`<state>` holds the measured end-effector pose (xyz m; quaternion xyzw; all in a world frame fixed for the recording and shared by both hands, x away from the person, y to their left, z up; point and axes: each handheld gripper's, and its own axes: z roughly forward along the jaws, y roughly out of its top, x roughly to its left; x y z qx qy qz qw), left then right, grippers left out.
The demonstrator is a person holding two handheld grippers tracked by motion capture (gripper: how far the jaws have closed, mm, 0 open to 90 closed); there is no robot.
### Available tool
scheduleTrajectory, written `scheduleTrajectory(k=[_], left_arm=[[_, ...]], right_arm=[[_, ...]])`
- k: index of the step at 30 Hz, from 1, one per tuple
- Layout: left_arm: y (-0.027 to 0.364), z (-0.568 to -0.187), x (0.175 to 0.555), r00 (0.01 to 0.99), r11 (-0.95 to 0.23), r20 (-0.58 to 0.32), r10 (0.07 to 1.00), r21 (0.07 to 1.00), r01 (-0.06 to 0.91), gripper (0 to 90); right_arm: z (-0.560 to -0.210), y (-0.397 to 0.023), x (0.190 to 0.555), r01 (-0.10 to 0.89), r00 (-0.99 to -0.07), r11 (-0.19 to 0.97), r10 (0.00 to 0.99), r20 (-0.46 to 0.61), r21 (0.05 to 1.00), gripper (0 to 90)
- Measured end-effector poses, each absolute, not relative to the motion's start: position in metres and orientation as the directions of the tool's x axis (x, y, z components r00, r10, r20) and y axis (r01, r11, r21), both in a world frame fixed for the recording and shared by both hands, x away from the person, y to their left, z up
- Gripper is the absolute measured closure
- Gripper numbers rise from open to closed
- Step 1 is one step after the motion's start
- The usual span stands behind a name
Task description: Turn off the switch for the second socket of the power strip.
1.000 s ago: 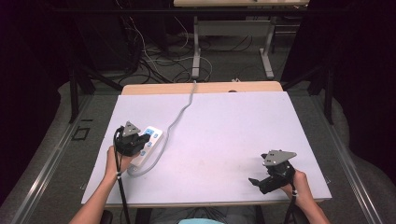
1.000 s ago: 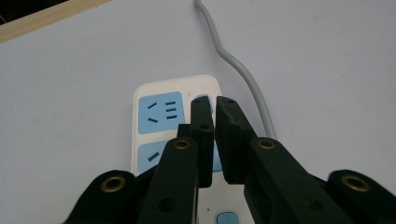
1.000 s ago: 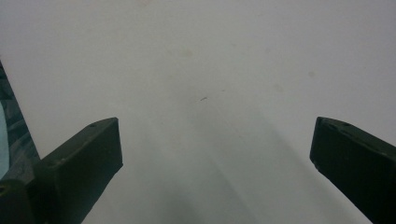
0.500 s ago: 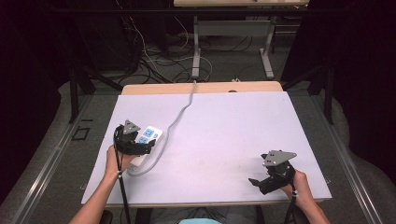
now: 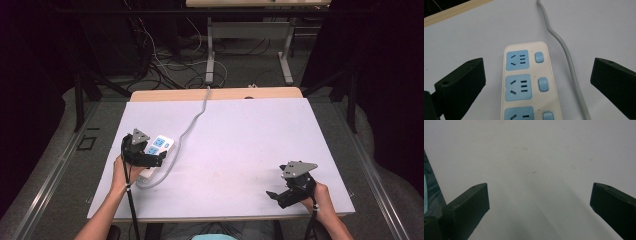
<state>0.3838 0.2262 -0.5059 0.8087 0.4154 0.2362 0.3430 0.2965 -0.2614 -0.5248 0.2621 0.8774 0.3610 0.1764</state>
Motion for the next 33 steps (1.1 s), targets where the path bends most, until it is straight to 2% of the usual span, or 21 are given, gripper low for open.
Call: scheduleTrajectory(k=[33], left_arm=[[0.242, -0.505, 0.348, 0.567, -0.441, 0.117, 0.815, 0.759, 0.478, 0.0]], right_arm=[[-0.524, -0.263, 0.296, 0.334, -0.805, 0.607, 0.582, -0.117, 0.721, 1.6]])
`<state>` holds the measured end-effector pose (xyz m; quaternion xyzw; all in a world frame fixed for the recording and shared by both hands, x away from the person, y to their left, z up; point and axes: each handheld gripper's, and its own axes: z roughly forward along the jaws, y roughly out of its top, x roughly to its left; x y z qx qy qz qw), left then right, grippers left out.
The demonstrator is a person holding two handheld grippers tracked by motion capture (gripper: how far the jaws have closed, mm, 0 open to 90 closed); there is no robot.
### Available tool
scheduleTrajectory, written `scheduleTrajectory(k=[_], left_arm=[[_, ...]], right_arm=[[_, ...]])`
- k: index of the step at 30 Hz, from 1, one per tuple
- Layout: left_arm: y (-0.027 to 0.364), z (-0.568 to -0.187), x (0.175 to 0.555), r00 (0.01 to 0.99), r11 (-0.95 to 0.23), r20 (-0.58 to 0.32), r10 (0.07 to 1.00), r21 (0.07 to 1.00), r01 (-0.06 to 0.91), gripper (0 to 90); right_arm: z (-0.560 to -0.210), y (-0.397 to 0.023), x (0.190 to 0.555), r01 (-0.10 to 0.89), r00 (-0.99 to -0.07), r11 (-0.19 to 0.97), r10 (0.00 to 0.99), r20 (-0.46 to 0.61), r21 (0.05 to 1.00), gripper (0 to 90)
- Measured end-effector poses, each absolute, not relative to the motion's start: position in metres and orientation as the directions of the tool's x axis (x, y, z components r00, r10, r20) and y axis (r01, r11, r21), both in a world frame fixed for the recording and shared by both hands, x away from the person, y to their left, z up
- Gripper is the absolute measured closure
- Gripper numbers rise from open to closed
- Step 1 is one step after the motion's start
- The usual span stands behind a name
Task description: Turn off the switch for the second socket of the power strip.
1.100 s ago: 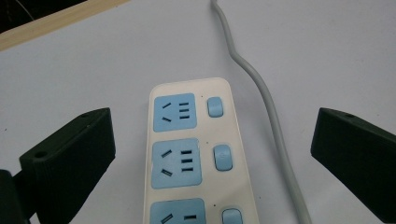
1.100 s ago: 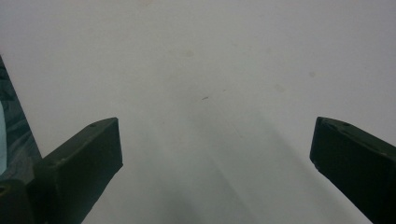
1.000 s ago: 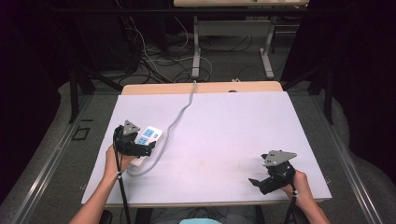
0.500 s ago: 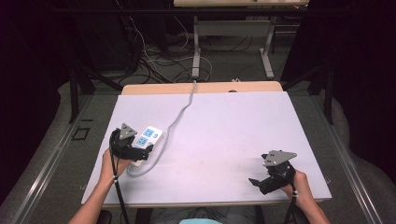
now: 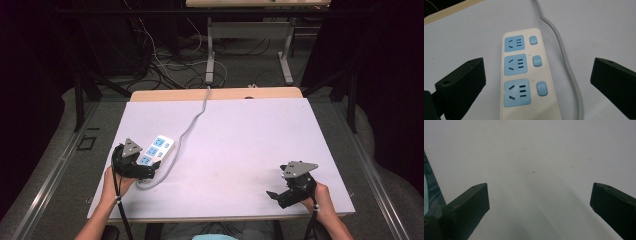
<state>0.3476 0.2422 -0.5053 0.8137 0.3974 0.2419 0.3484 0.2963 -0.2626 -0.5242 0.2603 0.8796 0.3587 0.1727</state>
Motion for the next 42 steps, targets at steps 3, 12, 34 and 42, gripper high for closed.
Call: scheduleTrajectory(k=[3, 12, 34, 42], left_arm=[[0.242, -0.506, 0.343, 0.573, -0.448, 0.12, 0.811, 0.757, 0.476, 0.0], [0.253, -0.511, 0.332, 0.567, -0.433, 0.108, 0.817, 0.764, 0.478, 0.0], [0.262, -0.518, 0.307, 0.572, -0.432, 0.118, 0.812, 0.781, 0.451, 0.0], [0.26, -0.52, 0.296, 0.585, -0.444, 0.125, 0.801, 0.78, 0.441, 0.0]], right_arm=[[-0.524, -0.263, 0.297, 0.328, -0.807, 0.61, 0.578, -0.121, 0.721, 1.6], [-0.525, -0.262, 0.296, 0.335, -0.801, 0.602, 0.587, -0.117, 0.725, 1.6], [-0.524, -0.262, 0.296, 0.339, -0.802, 0.604, 0.586, -0.114, 0.722, 1.6], [-0.525, -0.262, 0.297, 0.328, -0.802, 0.605, 0.584, -0.124, 0.725, 1.6]])
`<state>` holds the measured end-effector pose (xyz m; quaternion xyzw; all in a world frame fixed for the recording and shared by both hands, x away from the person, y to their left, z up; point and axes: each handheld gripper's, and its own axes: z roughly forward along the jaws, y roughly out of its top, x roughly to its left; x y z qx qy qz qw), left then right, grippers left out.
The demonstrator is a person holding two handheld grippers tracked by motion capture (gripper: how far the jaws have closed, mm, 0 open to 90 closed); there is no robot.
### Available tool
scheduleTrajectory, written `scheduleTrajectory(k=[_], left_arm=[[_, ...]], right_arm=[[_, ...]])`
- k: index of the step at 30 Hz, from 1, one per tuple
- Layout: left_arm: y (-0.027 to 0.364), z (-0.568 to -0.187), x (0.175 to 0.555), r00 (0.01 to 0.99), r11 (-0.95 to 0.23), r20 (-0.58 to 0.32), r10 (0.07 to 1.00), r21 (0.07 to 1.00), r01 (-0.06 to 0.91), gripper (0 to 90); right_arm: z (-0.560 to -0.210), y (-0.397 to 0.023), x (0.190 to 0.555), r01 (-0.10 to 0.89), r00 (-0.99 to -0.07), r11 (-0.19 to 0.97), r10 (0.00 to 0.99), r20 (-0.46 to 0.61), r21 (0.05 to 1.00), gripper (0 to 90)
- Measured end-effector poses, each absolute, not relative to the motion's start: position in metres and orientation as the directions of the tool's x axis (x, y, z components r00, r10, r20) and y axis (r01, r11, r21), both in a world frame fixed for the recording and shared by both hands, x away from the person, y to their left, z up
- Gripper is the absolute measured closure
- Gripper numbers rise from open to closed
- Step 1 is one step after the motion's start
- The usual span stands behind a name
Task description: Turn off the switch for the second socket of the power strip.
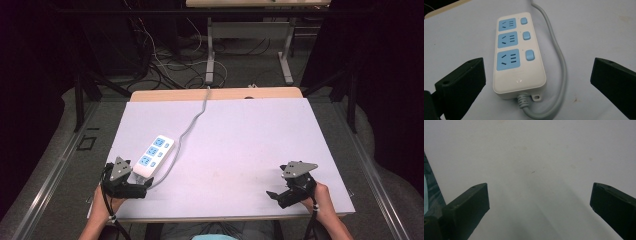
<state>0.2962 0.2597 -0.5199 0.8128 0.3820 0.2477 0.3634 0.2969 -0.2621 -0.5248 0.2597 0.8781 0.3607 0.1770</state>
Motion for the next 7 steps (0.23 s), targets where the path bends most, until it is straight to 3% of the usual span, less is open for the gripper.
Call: scheduleTrajectory(k=[7], left_arm=[[0.2599, -0.5204, 0.2913, 0.586, -0.441, 0.12, 0.801, 0.78, 0.444, 0.0]], right_arm=[[-0.5248, -0.262, 0.2967, 0.328, -0.804, 0.606, 0.582, -0.123, 0.725, 1.6]])
